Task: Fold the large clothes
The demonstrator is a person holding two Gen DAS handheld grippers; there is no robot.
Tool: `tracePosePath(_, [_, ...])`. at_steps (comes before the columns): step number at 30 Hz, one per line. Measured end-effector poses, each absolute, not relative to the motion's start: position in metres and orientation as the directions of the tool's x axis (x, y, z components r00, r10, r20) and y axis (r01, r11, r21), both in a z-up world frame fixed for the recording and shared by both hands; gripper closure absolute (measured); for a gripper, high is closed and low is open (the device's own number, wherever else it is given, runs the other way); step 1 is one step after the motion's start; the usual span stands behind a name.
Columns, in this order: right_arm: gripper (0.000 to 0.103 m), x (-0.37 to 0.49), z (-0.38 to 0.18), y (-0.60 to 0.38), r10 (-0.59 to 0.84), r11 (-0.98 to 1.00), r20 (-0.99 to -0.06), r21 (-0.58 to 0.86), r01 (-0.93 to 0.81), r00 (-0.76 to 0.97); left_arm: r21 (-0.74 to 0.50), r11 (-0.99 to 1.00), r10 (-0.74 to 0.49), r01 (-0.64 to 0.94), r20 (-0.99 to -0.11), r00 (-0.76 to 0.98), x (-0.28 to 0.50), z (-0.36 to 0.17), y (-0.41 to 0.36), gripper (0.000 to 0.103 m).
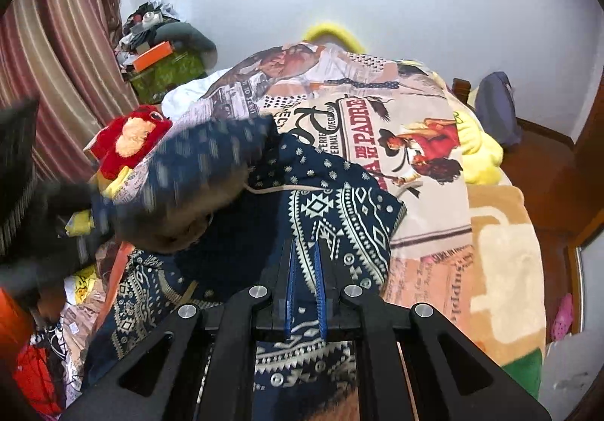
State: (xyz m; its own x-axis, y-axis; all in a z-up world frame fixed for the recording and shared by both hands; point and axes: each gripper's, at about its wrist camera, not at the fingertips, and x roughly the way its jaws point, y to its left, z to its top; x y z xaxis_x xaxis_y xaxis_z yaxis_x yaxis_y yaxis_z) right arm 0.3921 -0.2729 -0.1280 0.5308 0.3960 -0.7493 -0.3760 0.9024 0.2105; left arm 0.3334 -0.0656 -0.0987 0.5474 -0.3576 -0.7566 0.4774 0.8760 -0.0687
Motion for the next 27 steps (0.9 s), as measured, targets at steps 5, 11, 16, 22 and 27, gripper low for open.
tracePosePath(5, [0.097, 0.375, -0.131, -0.271, 0.378, 0.906, -0.769, 0.192, -0.378, 0.515, -0.072, 0.852, -0.343, 0.519, -0.825, 0.448, 0.294, -0.145, -0.091, 0.097])
tracePosePath(11, [0.097, 0.36, -0.149, -0.257, 0.372, 0.899, -0.802, 0.184, -0.398, 0.468, -0.064, 0.876, -0.267, 0.478, -0.89, 0.369, 0.274, -0.19, -0.098, 0.095])
tracePosePath(16, [0.097, 0.356, -0.163, -0.246, 0.369, 0.89, -0.82, 0.176, -0.42, 0.438, -0.192, 0.897, -0.343, 0.399, -0.872, 0.351, 0.259, -0.188, -0.074, 0.063])
tracePosePath(22, [0.097, 0.366, -0.169, -0.229, 0.371, 0.883, -0.817, 0.163, -0.441, 0.441, -0.162, 0.947, -0.285, 0.277, -0.82, 0.496, 0.249, -0.156, -0.017, 0.047])
tracePosePath(27, [0.097, 0.379, -0.17, -0.206, 0.362, 0.877, -0.802, 0.121, -0.465, 0.475, -0.193, 0.977, -0.209, 0.087, -0.809, 0.55, 0.283, -0.159, 0.048, 0.047])
